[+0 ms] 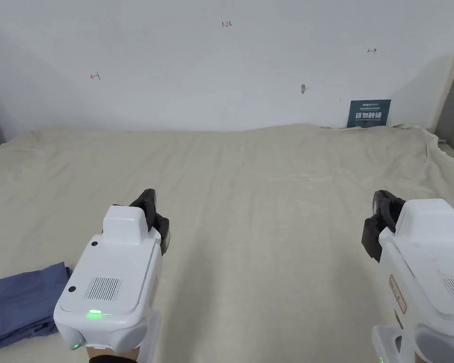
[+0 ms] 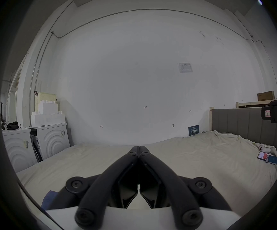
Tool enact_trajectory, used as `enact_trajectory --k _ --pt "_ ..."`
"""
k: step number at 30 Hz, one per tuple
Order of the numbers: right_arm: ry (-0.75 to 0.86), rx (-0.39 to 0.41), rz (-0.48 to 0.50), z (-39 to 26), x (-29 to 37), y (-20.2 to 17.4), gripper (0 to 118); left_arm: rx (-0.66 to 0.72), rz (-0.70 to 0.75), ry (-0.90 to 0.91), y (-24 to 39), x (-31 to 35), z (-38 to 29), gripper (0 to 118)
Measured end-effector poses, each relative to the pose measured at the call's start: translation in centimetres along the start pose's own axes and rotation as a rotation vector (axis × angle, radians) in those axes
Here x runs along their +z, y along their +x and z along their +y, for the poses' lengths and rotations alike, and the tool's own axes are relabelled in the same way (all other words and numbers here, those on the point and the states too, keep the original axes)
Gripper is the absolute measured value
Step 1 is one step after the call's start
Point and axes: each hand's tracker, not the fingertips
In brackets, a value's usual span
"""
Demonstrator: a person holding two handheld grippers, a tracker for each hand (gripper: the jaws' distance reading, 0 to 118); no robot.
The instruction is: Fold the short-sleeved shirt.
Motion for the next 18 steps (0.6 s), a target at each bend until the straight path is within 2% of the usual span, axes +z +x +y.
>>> enact_trajectory --k 5,9,15,16,18 --pt "0.001 0.0 0.001 0.0 0.0 -0.1 0 -0.007 0.0 0.002 0.1 0.1 0.0 0" --pt "0.001 0.001 0.002 0.2 -0.9 1.7 0 -0.007 0.001 0.001 0.1 0.1 -0.1 0" --pt "0.002 -0.002 -0.003 -0.2 -0.6 0.9 0 -0.014 0.007 0.0 0.0 0.0 0.0 0" --pt "0.002 -0.004 -0.004 -0.2 -0.5 0.9 2 -0.013 0.009 -0.002 0.0 0.0 0.0 2" --pt "0.004 -0.007 -0.008 -0.2 -0.4 0.8 18 -0.008 0.012 0.0 0.0 -0.1 -0.1 16"
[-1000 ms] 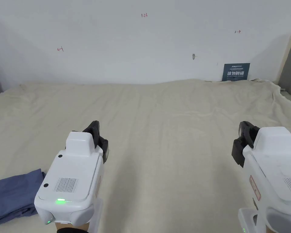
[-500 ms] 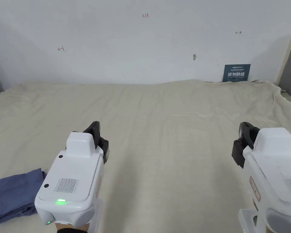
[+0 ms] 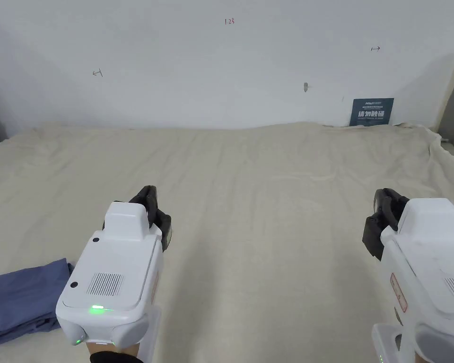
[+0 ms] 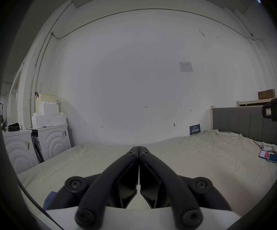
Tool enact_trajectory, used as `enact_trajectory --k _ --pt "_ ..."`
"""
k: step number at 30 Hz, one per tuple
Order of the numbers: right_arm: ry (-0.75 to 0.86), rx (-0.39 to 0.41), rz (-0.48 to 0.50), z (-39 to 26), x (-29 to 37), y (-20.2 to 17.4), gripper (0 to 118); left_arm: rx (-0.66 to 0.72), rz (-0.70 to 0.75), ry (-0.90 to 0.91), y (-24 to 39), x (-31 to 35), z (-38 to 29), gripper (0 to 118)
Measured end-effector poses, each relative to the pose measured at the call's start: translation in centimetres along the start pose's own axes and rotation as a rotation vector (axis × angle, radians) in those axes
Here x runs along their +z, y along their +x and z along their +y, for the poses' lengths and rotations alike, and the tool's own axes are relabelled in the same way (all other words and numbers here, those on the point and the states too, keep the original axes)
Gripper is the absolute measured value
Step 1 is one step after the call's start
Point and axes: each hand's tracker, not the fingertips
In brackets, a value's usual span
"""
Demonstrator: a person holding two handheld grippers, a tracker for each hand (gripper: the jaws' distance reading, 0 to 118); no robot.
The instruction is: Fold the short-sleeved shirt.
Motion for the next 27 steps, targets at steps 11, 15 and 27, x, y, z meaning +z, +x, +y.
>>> enact_trajectory --k 11,15,27 --pt "-0.005 -0.015 -0.015 -0.3 0.1 -0.6 118 0.043 -0.005 -0.001 -0.3 -0.2 -0.6 118" --pt "0.002 -0.012 -0.019 -0.3 0.2 -0.9 118 0.024 0.0 -0.004 0.1 -0.3 -0.7 118" --pt "0.007 -0.009 -0.021 0.4 0.8 -2.1 118 0.011 0.009 0.013 0.1 -0.1 -0.9 118"
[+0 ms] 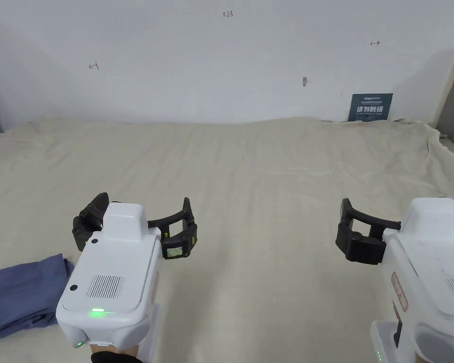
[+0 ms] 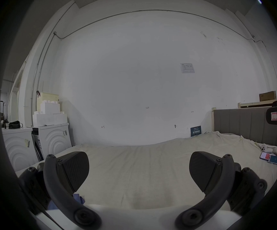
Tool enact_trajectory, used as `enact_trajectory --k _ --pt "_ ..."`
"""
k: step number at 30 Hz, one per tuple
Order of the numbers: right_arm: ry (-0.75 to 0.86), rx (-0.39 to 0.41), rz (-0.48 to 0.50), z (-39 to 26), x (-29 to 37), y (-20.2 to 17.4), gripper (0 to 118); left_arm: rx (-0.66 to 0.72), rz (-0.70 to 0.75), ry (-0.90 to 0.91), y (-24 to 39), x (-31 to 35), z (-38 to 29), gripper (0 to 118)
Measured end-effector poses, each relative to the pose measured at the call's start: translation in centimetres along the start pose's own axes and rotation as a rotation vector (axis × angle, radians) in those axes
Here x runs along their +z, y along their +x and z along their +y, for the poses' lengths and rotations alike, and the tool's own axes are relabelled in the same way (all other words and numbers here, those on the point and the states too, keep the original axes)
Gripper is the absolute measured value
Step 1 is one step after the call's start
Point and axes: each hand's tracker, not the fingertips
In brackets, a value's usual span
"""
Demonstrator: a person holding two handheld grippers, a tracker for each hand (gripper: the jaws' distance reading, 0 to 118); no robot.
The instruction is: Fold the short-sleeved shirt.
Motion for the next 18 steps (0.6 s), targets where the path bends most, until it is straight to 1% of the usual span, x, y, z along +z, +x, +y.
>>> enact_trajectory --k 2,12,18 --pt "0.0 0.001 0.001 -0.3 -0.29 0.48 118 0.002 0.001 -0.001 -0.08 0.07 0.04 118" --pt "0.008 0.002 0.002 0.04 -0.05 0.21 118 0.002 0.007 0.004 -0.36 0.26 0.24 118" --pt "0.008 0.005 0.002 -0.5 -0.44 0.99 118 -0.002 0.01 0.004 -0.51 0.3 0.32 118"
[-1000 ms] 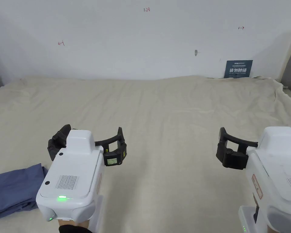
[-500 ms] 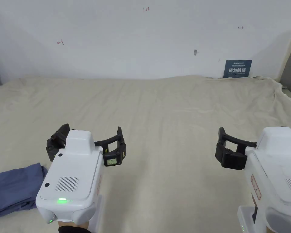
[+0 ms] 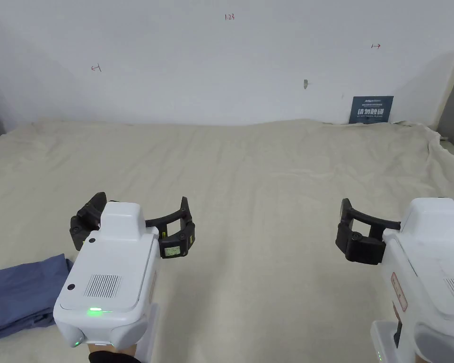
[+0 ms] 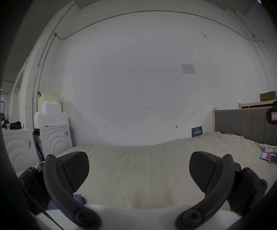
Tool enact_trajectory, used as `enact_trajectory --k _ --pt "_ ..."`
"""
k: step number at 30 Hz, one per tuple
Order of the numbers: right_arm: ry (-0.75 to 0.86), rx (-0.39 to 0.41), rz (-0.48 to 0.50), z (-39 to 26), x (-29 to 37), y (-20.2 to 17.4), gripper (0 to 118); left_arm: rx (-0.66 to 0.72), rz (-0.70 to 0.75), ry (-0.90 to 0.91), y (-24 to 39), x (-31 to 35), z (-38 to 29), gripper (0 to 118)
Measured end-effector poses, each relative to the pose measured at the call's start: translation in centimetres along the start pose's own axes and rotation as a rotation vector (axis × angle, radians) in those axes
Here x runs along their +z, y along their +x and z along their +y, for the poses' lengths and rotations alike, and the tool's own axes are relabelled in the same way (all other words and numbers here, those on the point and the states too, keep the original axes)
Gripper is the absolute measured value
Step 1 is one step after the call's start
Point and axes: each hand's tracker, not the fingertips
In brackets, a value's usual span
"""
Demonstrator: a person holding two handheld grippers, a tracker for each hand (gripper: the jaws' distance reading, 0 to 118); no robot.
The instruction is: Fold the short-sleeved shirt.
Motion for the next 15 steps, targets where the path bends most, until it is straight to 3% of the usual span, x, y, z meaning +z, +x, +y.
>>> enact_trajectory --k 15 --pt "0.006 0.001 -0.004 0.52 0.52 -0.32 118 -0.005 0.0 -0.002 0.01 0.04 -0.03 118"
